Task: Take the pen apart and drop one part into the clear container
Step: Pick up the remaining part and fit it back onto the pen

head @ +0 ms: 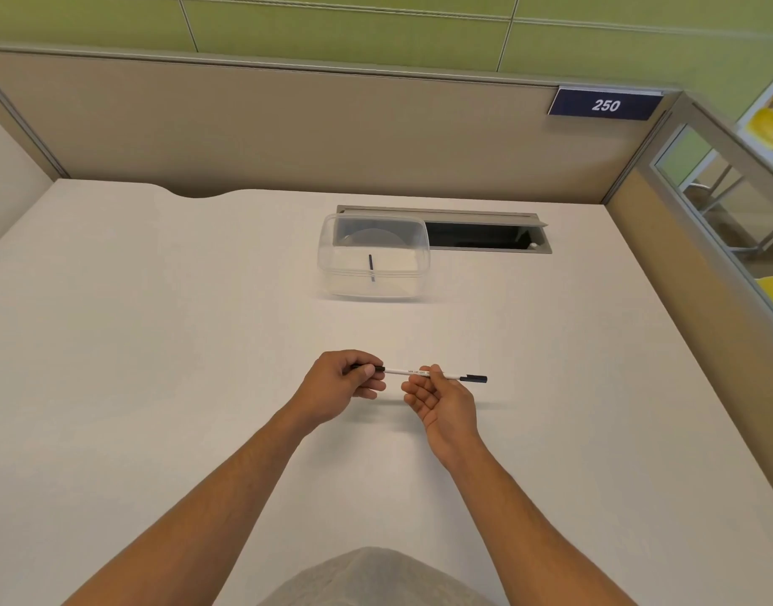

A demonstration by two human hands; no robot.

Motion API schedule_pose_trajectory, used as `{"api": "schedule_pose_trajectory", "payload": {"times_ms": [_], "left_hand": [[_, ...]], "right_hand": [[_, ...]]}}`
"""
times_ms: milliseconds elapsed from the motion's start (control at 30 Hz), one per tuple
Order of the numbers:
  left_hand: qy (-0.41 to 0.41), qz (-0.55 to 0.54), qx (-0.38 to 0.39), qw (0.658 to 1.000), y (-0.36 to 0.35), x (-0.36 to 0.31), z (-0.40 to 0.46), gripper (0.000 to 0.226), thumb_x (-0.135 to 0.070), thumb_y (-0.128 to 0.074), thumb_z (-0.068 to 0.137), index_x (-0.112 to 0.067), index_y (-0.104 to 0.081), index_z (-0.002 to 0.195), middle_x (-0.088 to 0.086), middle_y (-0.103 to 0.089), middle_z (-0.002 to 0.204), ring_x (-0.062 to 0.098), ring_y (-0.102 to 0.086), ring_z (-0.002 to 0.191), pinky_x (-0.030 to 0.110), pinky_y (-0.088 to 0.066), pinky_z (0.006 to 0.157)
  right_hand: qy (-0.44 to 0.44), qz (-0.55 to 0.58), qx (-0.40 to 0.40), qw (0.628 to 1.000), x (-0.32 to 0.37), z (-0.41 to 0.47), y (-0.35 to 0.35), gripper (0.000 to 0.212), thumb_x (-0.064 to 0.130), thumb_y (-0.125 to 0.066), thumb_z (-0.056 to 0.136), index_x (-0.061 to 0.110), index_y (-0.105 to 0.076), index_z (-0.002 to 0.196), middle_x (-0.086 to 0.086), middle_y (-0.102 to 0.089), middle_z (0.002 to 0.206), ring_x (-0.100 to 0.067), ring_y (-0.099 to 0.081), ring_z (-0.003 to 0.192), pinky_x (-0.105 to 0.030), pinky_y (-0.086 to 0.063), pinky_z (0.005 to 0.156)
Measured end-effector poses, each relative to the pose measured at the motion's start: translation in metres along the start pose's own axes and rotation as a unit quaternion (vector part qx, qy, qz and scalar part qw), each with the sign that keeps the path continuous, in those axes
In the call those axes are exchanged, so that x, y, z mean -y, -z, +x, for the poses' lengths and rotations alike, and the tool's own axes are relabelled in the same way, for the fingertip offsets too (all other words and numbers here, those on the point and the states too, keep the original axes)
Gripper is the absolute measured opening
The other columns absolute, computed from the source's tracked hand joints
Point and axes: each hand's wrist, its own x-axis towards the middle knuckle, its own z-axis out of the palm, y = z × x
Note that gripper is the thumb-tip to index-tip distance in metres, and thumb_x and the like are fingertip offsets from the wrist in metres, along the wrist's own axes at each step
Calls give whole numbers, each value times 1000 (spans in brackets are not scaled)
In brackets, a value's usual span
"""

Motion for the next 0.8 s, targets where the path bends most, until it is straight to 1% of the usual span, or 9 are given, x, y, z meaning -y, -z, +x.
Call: {"api": "schedule_pose_trajectory", "payload": {"times_ms": [200,500,667,800], "left_hand": [[17,-88,6,996,-2,3,-2,19,2,-50,97,3,-67,106,22,-71,99,27,-73,91,27,-58,76],[43,-190,14,981,0,7,0,20,5,-52,95,1,-70,101,22,-73,97,32,-72,94,30,-58,76],[50,-200,13,979,0,8,0,18,3,-53,94,2,-70,100,23,-73,97,33,-72,93,30,-58,75],[52,-184,14,981,1,6,0,17,1,-54,94,2,-70,99,24,-73,95,33,-72,90,29,-58,74]], "right_hand": [[-5,12,0,1000,1,-1,0,20,19,-53,95,1,-61,98,-13,-70,74,-25,-69,71,-30,-57,58],[-14,39,11,999,2,-2,-1,19,18,-52,96,2,-62,96,-12,-70,72,-23,-69,69,-29,-56,58],[-12,33,14,999,2,-1,-2,20,18,-51,96,1,-61,96,-12,-70,71,-23,-69,68,-29,-56,57],[-5,11,20,1000,3,-1,-2,21,20,-51,96,1,-62,95,-12,-70,72,-24,-69,69,-29,-56,58]]}}
